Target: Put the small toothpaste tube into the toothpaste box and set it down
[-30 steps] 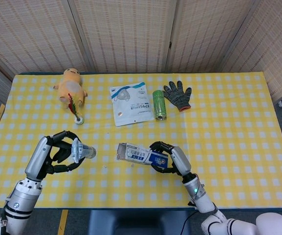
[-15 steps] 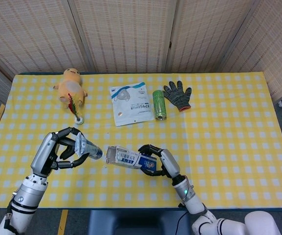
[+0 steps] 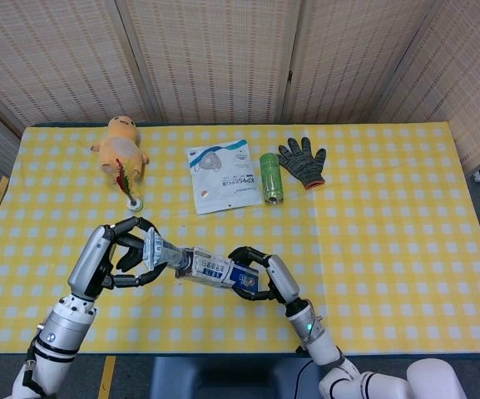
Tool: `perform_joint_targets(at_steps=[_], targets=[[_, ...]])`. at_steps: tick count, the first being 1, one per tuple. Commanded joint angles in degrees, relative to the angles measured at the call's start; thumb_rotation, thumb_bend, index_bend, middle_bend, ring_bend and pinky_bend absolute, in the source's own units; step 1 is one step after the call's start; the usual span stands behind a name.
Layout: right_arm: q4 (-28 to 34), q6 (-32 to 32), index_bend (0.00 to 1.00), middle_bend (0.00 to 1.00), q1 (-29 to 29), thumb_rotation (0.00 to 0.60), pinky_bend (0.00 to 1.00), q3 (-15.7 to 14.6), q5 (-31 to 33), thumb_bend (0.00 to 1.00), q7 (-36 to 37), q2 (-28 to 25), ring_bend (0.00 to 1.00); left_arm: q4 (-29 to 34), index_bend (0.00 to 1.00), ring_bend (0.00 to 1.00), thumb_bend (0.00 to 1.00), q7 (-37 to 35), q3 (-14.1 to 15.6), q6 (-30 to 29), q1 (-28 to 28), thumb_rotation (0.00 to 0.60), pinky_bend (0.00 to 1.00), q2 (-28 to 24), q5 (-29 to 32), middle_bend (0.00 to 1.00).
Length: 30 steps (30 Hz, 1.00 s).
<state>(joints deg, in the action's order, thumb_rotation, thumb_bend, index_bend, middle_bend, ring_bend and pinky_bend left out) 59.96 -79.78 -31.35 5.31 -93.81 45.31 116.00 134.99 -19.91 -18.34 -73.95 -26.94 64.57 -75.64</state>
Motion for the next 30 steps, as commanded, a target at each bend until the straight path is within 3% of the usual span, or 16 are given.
perform_joint_targets(at_steps=[1,17,30], targets=[[-0.2,-0.1,0.47,0.36,-0.1,0.600,0.47,-0.1,0.0,0.31,0.9,0.4,0.43,0.0,0.82,1.00,0.52,-0.1,0.3,0.0,-0.2,0.600,1.00,0.7,-0.1,1.00],[-1.1,-5.4,0.47,0.36,0.2,0.600,0.47,0.9,-1.0,0.31,6.3,2.4,0.44,0.0,0.81,1.00,0.52,-5.1,-1.9,0.3,0.2,0.600,1.00,-1.1,3.3,1.00],[1.1,-5.7,0.47,0.36,-0.5,0.600,0.47,2.2,-0.5,0.31,4.9,2.3,0.43,0.0,0.82,1.00,0.52,-4.4,0.0,1.6,-0.1,0.600,1.00,-0.1,1.0,1.00]])
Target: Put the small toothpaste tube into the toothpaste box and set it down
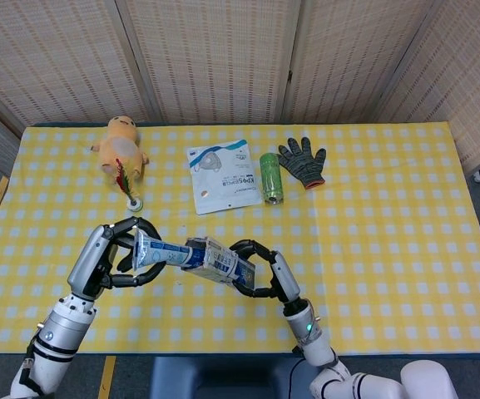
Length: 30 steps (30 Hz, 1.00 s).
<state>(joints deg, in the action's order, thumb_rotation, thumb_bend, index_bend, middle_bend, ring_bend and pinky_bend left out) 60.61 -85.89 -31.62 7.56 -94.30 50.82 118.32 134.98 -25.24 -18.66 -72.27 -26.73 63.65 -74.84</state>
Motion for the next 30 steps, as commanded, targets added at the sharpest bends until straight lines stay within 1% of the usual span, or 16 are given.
perform_joint_targets(at_steps=[1,6,12,14,16,18,20,21,24,30], targets=[[0.8,0.5,0.47,0.36,-0.3,0.600,0.47,0.0,0.1,0.31,-1.1,0.0,0.43,0.0,0.82,1.00,0.52,1.8,0.4,-0.2,-0.5,0.600,1.00,1.4,0.4,1.00],[1.6,0.7,0.47,0.36,-0.4,0.600,0.47,-0.3,-0.1,0.31,-2.5,0.2,0.44,0.0,0.81,1.00,0.52,4.9,0.8,-0.4,-1.4,0.600,1.00,3.9,1.9,1.00],[2.6,0.7,0.47,0.36,-0.5,0.600,0.47,-0.4,-0.1,0.31,-3.0,0.4,0.43,0.0,0.72,1.00,0.52,8.4,1.5,-1.1,-1.9,0.600,1.00,6.3,3.1,1.00],[2.9,0.6,0.47,0.36,-0.4,0.600,0.47,-0.3,-0.1,0.31,-3.0,0.3,0.43,0.0,0.66,1.00,0.52,8.7,1.5,-1.1,-2.0,0.600,1.00,6.7,3.8,1.00],[3.0,0.5,0.47,0.36,-0.4,0.600,0.47,-0.4,-0.1,0.31,-3.0,0.1,0.44,0.0,0.46,1.00,0.46,8.8,1.6,-0.1,-2.3,0.600,1.00,6.4,4.5,1.00],[3.2,0.4,0.47,0.36,-0.3,0.600,0.47,-0.5,-0.2,0.31,-2.9,0.1,0.44,0.0,0.21,1.00,0.35,8.4,1.5,1.0,-2.6,0.600,1.00,5.7,5.1,1.00],[3.4,0.2,0.47,0.36,-0.2,0.600,0.47,-0.6,-0.3,0.31,-3.0,-0.1,0.44,0.0,0.08,1.00,0.29,7.6,1.3,2.0,-2.8,0.600,1.00,4.9,5.5,1.00],[3.4,0.2,0.47,0.36,-0.2,0.600,0.47,-0.6,-0.4,0.31,-3.0,-0.1,0.44,0.0,0.05,1.00,0.27,7.2,1.2,2.3,-2.8,0.600,1.00,4.6,5.6,1.00],[3.7,0.2,0.47,0.36,-0.1,0.600,0.47,-0.7,-0.3,0.31,-3.0,-0.3,0.44,0.0,0.02,1.00,0.25,6.1,0.7,3.1,-2.9,0.600,1.00,3.6,5.9,1.00],[3.7,0.2,0.47,0.36,0.1,0.600,0.47,-0.9,-0.2,0.31,-2.6,-0.5,0.44,0.0,0.01,1.00,0.24,4.4,0.2,2.7,-2.3,0.600,1.00,2.6,4.8,1.00]])
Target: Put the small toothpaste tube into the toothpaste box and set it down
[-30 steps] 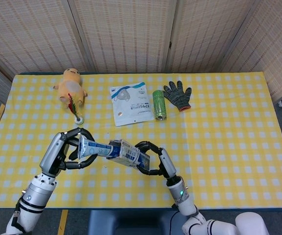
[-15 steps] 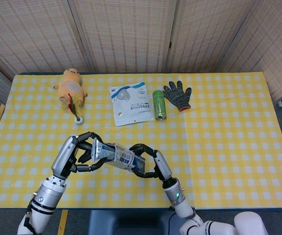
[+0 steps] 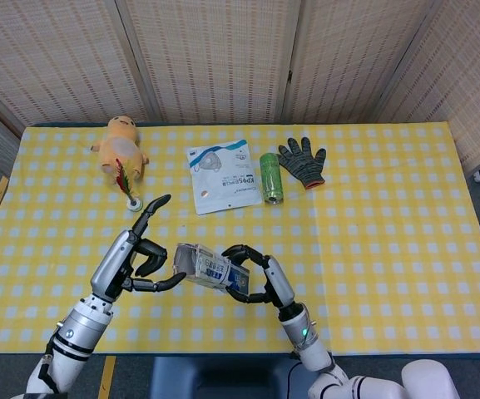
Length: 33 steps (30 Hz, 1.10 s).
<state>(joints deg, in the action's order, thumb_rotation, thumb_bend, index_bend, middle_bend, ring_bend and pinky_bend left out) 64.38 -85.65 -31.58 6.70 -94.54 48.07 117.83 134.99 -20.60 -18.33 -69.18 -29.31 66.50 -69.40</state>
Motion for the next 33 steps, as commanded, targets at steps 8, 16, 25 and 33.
perform_joint_targets(at_steps=[8,16,25,33], targets=[[-1.0,-0.7,0.47,0.36,0.9,0.600,0.47,-0.6,-0.2,0.31,-0.6,-1.6,0.43,0.0,0.08,0.99,0.24,5.8,0.7,-5.0,2.6,0.600,1.00,-1.8,-4.5,1.00],[-1.5,-0.6,0.47,0.36,2.5,0.600,0.47,-2.2,-0.4,0.31,-5.6,-7.1,0.43,-5.4,0.49,0.70,0.24,18.7,5.1,-12.9,7.7,0.600,0.81,-4.0,-14.7,0.76],[-1.4,0.7,0.47,0.36,4.4,0.600,0.47,-4.5,-0.5,0.31,-12.7,-13.4,0.43,-25.4,0.40,0.38,0.24,25.8,11.4,-19.2,13.3,0.600,0.33,-2.2,-26.0,0.50],[-4.8,2.4,0.47,0.36,6.2,0.600,0.47,-7.4,-0.9,0.31,-16.9,-16.0,0.43,-34.3,0.15,0.01,0.23,35.5,13.5,-19.8,16.7,0.600,0.01,-0.2,-23.2,0.07]])
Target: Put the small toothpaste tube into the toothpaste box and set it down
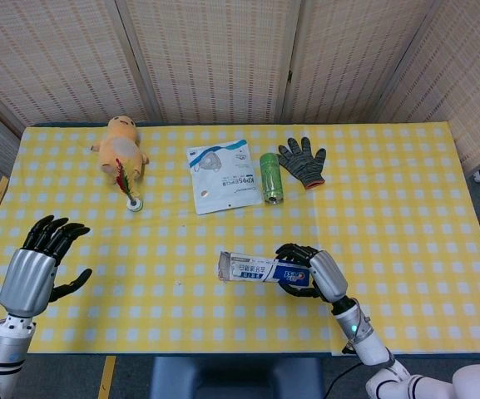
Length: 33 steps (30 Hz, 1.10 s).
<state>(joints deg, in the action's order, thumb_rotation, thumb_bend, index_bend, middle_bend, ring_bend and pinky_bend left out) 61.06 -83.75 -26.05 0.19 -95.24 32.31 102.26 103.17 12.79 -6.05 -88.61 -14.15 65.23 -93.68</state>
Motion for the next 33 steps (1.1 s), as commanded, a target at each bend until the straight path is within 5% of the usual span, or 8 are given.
perform_joint_targets(at_steps=[1,14,16,18,21,27,33], targets=[[-2.0,0.7,0.47,0.36,0.8,0.600,0.47,-1.1,-0.1,0.31,-1.3,-0.5,0.43,-2.7,0.15,0.00,0.23,1.6,1.2,-0.1,1.6,0.600,0.00,1.2,1.5,0.06],[-12.5,6.7,0.46,0.34,1.3,0.600,0.47,-2.2,1.7,0.31,-0.4,3.6,0.43,-5.0,0.12,0.00,0.23,-0.2,1.3,3.2,1.3,0.600,0.00,1.8,4.9,0.04],[-13.2,6.9,0.36,0.27,1.0,0.600,0.46,-2.7,1.1,0.31,0.4,3.6,0.40,-4.9,0.12,0.00,0.23,0.2,1.3,3.2,1.4,0.600,0.00,1.8,5.0,0.04],[-13.1,7.2,0.15,0.15,0.8,0.600,0.39,-3.0,0.7,0.31,0.8,3.3,0.31,-4.9,0.11,0.00,0.23,0.5,1.3,3.2,1.5,0.600,0.00,1.8,5.1,0.04],[-11.1,6.9,0.00,0.01,0.4,0.600,0.25,-3.4,-0.1,0.31,0.1,1.2,0.15,-4.4,0.11,0.00,0.23,0.7,1.5,3.4,1.7,0.600,0.00,1.4,5.3,0.04],[-2.3,5.3,0.00,0.00,1.4,0.600,0.14,-3.9,-0.6,0.31,-4.0,-5.4,0.07,-2.8,0.10,0.00,0.24,2.3,3.0,5.3,2.6,0.600,0.00,-0.2,7.1,0.04],[10.8,-0.3,0.00,0.00,5.1,0.600,0.05,-5.3,-1.9,0.31,-14.4,-17.4,0.01,-2.9,0.10,0.00,0.23,2.5,5.1,3.7,5.3,0.600,0.00,-1.2,7.2,0.04]])
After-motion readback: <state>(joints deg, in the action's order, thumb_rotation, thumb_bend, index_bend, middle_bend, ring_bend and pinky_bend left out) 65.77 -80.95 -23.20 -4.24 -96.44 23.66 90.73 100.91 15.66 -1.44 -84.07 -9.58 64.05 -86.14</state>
